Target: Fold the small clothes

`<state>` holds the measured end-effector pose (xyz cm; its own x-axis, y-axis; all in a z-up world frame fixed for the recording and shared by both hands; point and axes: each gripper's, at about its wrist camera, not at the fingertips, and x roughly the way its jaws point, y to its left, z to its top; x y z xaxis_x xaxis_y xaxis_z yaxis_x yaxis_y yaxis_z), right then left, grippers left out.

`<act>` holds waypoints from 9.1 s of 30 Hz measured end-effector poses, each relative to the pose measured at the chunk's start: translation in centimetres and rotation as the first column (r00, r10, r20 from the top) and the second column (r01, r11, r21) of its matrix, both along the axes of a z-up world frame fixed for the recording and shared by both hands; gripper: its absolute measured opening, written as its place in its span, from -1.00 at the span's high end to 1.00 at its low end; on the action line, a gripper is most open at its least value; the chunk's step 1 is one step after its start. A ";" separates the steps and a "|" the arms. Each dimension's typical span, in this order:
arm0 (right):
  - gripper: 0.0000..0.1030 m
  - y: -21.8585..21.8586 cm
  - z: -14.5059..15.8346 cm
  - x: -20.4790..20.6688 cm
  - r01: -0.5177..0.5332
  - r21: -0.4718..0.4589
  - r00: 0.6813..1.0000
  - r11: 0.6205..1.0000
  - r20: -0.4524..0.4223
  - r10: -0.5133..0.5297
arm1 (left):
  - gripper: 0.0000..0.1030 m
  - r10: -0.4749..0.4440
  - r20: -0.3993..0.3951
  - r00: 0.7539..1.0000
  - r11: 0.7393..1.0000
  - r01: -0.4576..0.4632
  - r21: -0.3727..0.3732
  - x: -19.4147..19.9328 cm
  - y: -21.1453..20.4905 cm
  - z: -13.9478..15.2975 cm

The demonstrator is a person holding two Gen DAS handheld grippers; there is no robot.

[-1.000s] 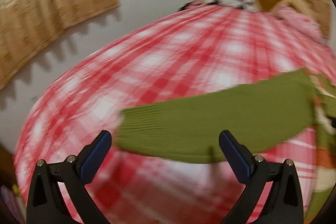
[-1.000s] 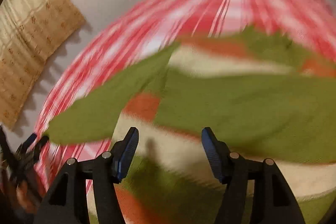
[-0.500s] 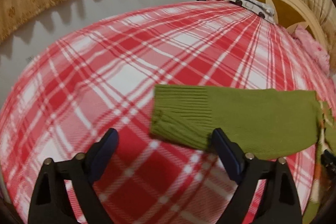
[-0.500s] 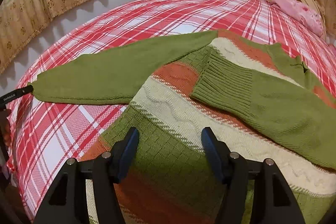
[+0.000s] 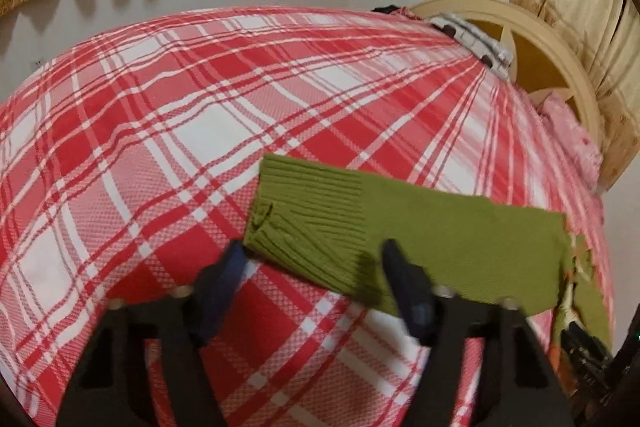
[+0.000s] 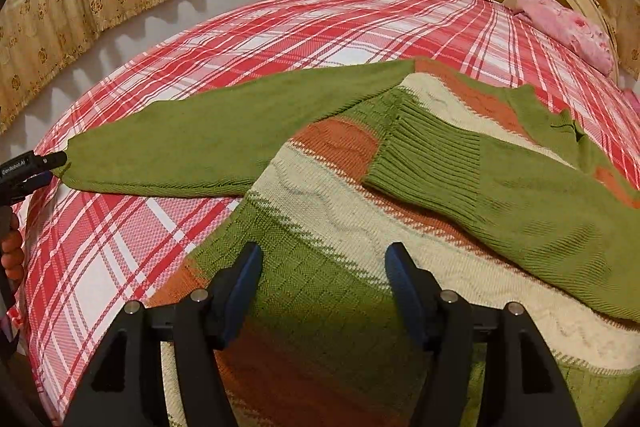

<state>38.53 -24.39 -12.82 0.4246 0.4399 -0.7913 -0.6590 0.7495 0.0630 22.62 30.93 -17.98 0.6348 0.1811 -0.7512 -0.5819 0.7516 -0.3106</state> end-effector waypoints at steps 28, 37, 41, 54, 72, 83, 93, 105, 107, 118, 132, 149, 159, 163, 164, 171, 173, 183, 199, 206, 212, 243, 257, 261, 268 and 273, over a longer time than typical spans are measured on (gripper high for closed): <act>-0.28 -3.3 4.8 0.1 0.040 0.144 0.999 0.989 -0.016 -0.038 | 0.90 -0.168 0.175 0.970 0.986 0.162 0.049 3.5 -3.0 6.6; -0.32 -11.6 6.7 -1.0 0.181 0.219 0.983 0.959 -0.083 -0.166 | 0.90 -0.301 0.290 0.908 0.953 0.282 0.108 6.1 -7.8 12.0; -0.32 -13.9 6.8 -2.9 0.191 0.233 0.981 0.954 -0.069 -0.180 | 0.90 -0.352 0.316 0.881 0.936 0.323 0.141 7.4 -10.2 13.8; -0.33 -18.9 8.1 -7.5 0.211 0.327 0.976 0.921 -0.013 -0.218 | 0.90 -0.500 0.424 0.755 0.865 0.422 0.271 11.5 -17.9 21.5; -0.33 -24.9 7.9 -10.2 0.286 0.411 0.949 0.865 0.005 -0.316 | 0.90 -0.727 0.402 0.557 0.686 0.621 0.379 14.7 -32.9 24.4; -0.34 -28.5 5.6 -11.2 0.377 0.427 0.917 0.822 -0.046 -0.397 | 0.90 -0.819 0.189 0.542 0.574 0.761 0.304 18.1 -44.8 13.0; -0.34 -29.2 3.7 -11.2 0.403 0.419 0.909 0.814 -0.078 -0.410 | 0.43 -0.864 0.103 0.493 0.494 0.790 0.363 16.2 -47.4 12.2; -0.34 -29.1 4.7 -8.8 0.424 0.314 0.901 0.850 -0.047 -0.432 | -0.58 -0.677 -0.085 0.731 0.590 0.608 0.531 9.3 -33.4 6.3; -0.34 -29.2 5.4 -7.1 0.434 0.304 0.898 0.848 -0.071 -0.434 | -0.58 -0.651 -0.108 0.751 0.624 0.611 0.487 9.3 -31.8 4.9; -0.24 -25.9 4.9 5.7 0.485 0.164 0.874 0.859 -0.118 -0.471 | -0.59 -0.605 -0.118 0.788 0.734 0.608 0.302 10.2 -28.8 1.7; 0.83 -22.9 9.2 5.0 0.413 0.237 0.902 0.879 0.026 -0.431 | -0.59 -0.612 -0.136 0.779 0.747 0.626 0.224 10.7 -28.1 0.5; 0.79 -29.2 3.6 7.0 0.560 0.116 0.828 0.820 -0.078 -0.555 | -0.59 -0.609 -0.052 0.792 0.749 0.595 0.291 10.5 -28.5 3.2; 0.10 -29.2 5.5 5.7 0.557 0.152 0.827 0.817 -0.003 -0.563 | -0.73 -0.586 -0.191 0.788 0.699 0.610 0.374 16.2 -30.9 2.9; 0.09 -28.8 5.5 5.3 0.543 0.137 0.835 0.829 0.022 -0.550 | -0.90 -0.476 -0.238 0.847 0.746 0.532 0.401 17.0 -27.9 1.2; 0.09 -28.6 5.6 5.3 0.538 0.136 0.838 0.832 0.027 -0.546 | -0.94 -0.459 -0.218 0.861 0.780 0.508 0.365 17.1 -26.6 1.2; 0.09 -27.1 6.3 5.0 0.504 0.167 0.852 0.847 0.061 -0.519 | -0.89 -0.480 -0.143 0.866 0.800 0.498 0.334 16.2 -25.0 2.3; 0.09 -26.6 6.3 5.0 0.501 0.175 0.853 0.847 0.064 -0.518 | -0.88 -0.480 -0.091 0.873 0.807 0.479 0.346 15.8 -25.5 3.6; 0.08 -26.7 4.8 5.3 0.521 0.109 0.850 0.847 0.029 -0.527 | -0.92 -0.455 -0.225 0.862 0.727 0.505 0.465 19.8 -28.9 2.8; 0.02 -26.1 4.6 4.0 0.462 0.103 0.886 0.881 -0.014 -0.463 | -1.00 -0.353 -0.228 0.908 0.878 0.405 0.255 19.8 -23.3 -0.3; 0.01 -26.4 2.0 4.8 0.483 0.106 0.873 0.869 -0.141 -0.468 | -1.00 -0.375 -0.171 0.911 0.863 0.411 0.295 18.3 -23.6 1.0; 0.00 -25.9 2.2 4.2 0.477 0.043 0.877 0.878 -0.096 -0.472 | -1.00 -0.432 -0.074 0.899 0.844 0.432 0.316 15.8 -25.1 3.0; -0.30 -24.9 0.6 3.1 0.446 -0.023 0.895 0.895 -0.002 -0.446 | -1.00 -0.519 -0.181 0.835 0.755 0.547 0.361 13.7 -28.5 1.8; -0.33 -24.9 0.7 1.9 0.451 -0.036 0.892 0.892 0.004 -0.451 | -1.00 -0.533 -0.181 0.826 0.767 0.563 0.307 13.1 -28.0 1.5; -0.33 -25.3 0.9 1.6 0.462 -0.023 0.887 0.887 -0.009 -0.462 | -1.00 -0.568 -0.171 0.805 0.750 0.592 0.294 11.7 -28.5 2.0; -0.33 -25.4 2.0 -0.5 0.476 -0.003 0.880 0.880 -0.001 -0.476 | -1.00 -0.597 -0.140 0.790 0.745 0.610 0.269 9.3 -28.8 2.5; -0.33 -25.5 1.9 -2.3 0.473 -0.004 0.881 0.881 0.001 -0.473 | -1.00 -0.618 -0.125 0.776 0.737 0.627 0.254 7.2 -29.2 2.5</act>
